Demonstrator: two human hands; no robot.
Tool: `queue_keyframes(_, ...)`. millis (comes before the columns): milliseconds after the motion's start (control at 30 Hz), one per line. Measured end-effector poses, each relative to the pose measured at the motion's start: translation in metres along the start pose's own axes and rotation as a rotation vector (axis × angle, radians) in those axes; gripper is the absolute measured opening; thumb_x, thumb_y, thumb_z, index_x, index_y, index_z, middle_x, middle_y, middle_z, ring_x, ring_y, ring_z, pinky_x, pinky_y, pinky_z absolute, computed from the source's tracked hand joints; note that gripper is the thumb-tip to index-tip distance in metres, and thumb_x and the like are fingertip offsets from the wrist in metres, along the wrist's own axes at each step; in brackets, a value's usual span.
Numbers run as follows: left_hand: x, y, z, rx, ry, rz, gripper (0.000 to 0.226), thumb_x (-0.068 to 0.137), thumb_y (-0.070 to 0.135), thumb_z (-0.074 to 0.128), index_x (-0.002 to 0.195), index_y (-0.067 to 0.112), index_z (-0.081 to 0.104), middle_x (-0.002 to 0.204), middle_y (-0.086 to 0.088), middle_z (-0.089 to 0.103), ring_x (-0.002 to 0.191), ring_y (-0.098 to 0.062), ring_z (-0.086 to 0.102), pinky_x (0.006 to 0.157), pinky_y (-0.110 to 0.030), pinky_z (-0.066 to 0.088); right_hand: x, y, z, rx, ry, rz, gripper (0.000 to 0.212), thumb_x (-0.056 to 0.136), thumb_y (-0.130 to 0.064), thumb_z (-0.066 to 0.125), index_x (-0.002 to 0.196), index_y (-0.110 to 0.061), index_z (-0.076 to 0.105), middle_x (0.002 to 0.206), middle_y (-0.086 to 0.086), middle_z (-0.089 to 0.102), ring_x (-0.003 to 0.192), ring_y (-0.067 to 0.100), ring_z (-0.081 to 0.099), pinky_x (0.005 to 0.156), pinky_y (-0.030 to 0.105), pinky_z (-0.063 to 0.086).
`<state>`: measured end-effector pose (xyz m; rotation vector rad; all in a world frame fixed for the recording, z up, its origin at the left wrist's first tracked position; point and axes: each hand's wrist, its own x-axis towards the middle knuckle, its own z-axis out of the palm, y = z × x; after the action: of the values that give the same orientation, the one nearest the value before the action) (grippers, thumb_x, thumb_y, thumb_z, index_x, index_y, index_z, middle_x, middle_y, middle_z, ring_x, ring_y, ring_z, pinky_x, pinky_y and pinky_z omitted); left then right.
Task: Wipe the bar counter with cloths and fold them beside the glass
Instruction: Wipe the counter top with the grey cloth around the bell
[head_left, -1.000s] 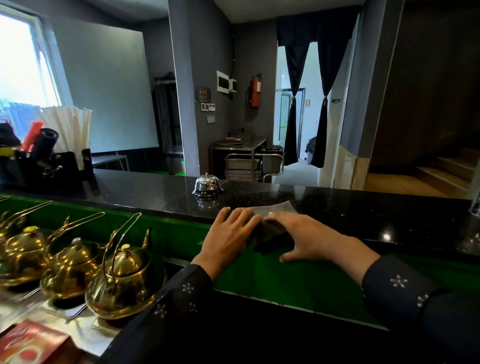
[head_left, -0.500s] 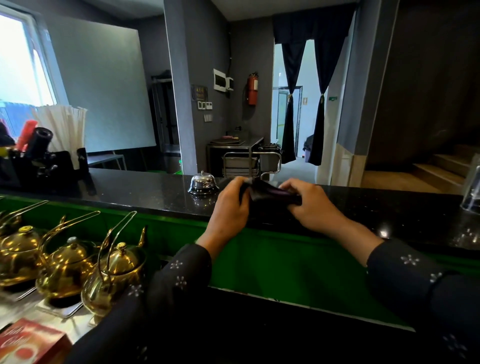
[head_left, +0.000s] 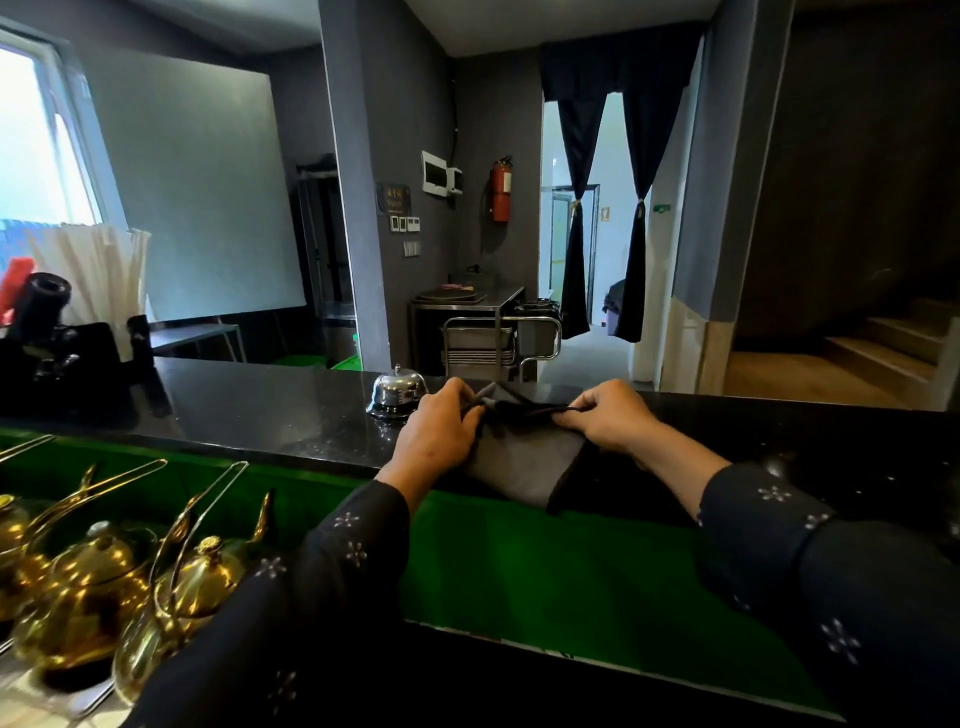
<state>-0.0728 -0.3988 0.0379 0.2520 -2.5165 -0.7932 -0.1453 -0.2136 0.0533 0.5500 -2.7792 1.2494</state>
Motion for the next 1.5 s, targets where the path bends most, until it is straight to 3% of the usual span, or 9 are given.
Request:
queue_keyframes(100,0.006,-0.009,0.003,0.095,-0.07,-0.018,0.024,0.09,0.032,0.057,0.108,0.017,0.054,0.101,-0.003,0.06,0.092,-0.022,0.058,0.082,-0.039,0.049,0.011,0.007,0.011,-0.108,0.005,0.009,0.029,0.082,-0.033,0.07,0.09,-0.005,0.073,0.088,0.011,0.071,0.083,0.022,0.064,0.07,0.029,0.047)
queue_keyframes(233,-0.001,0.004,0.01,0.415,0.091,0.142,0.031,0.091,0.039,0.048,0.113,0.018,0.054,0.119,-0.005,0.057,0.114,-0.026,0.051,0.097,-0.044,0.037,0.014,0.009,0.018,-0.189,0.02,-0.025,0.03,0.079,-0.035,0.072,0.096,-0.01,0.07,0.088,0.005,0.066,0.087,0.022,0.062,0.077,0.033,0.05)
queue_keyframes(367,-0.018,0.036,0.037,0.404,-0.226,0.187,0.047,0.093,0.042,0.037,0.131,0.016,0.045,0.139,-0.011,0.045,0.129,-0.029,0.04,0.106,-0.048,0.029,0.016,0.011,0.021,-0.21,0.036,-0.051,0.023,0.081,-0.034,0.07,0.094,-0.015,0.067,0.075,-0.004,0.057,0.082,0.017,0.055,0.073,0.03,0.044)
queue_keyframes(500,-0.01,0.034,0.052,0.379,-0.41,0.065,0.064,0.094,0.052,0.022,0.149,0.019,0.02,0.159,-0.008,0.014,0.146,-0.026,0.009,0.117,-0.047,0.003,0.018,0.023,0.016,-0.249,0.078,-0.098,0.023,0.089,-0.038,0.058,0.098,-0.018,0.065,0.101,0.005,0.067,0.09,0.021,0.06,0.081,0.034,0.049)
queue_keyframes(833,0.06,0.017,0.054,0.449,-0.477,-0.068,0.063,0.093,0.057,0.018,0.15,0.03,0.01,0.16,-0.002,0.0,0.146,-0.03,-0.004,0.114,-0.055,-0.007,0.002,0.071,-0.028,-0.474,-0.126,-0.026,0.058,0.095,-0.047,0.039,0.144,-0.015,0.034,0.153,0.01,0.03,0.145,0.028,0.019,0.116,0.049,0.02)
queue_keyframes(1000,0.042,0.022,0.057,0.448,-0.518,0.019,0.06,0.093,0.058,0.015,0.149,0.036,0.008,0.16,0.002,0.0,0.146,-0.027,-0.004,0.115,-0.053,-0.007,-0.006,0.081,-0.044,-0.463,-0.163,-0.002,0.06,0.096,-0.047,0.036,0.147,-0.015,0.03,0.157,0.009,0.024,0.147,0.027,0.007,0.118,0.049,0.012)
queue_keyframes(1200,-0.011,0.029,0.045,0.48,-0.564,0.21,0.058,0.093,0.06,0.012,0.147,0.043,0.0,0.159,0.01,-0.004,0.146,-0.019,-0.007,0.114,-0.047,-0.01,-0.007,0.084,-0.042,-0.494,-0.171,-0.028,0.059,0.097,-0.046,0.035,0.147,-0.016,0.028,0.157,0.007,0.024,0.145,0.024,0.019,0.118,0.048,0.015)
queue_keyframes(1333,0.035,0.017,0.051,0.485,-0.57,0.107,0.058,0.093,0.061,0.014,0.147,0.042,0.004,0.16,0.006,-0.002,0.146,-0.022,-0.004,0.114,-0.052,-0.006,-0.01,0.094,-0.059,-0.41,-0.169,-0.063,0.053,0.099,-0.043,0.032,0.145,-0.018,0.034,0.154,0.005,0.031,0.143,0.022,0.025,0.115,0.037,0.019)
queue_keyframes(1500,0.088,0.014,0.074,0.506,-0.495,-0.107,0.062,0.092,0.061,0.017,0.148,0.037,0.009,0.16,-0.002,-0.002,0.146,-0.031,-0.005,0.114,-0.057,-0.006,-0.01,0.142,-0.105,-0.573,-0.134,0.153,0.052,0.099,-0.047,0.022,0.148,-0.03,0.024,0.16,0.003,0.015,0.148,0.024,0.007,0.116,0.05,0.003)
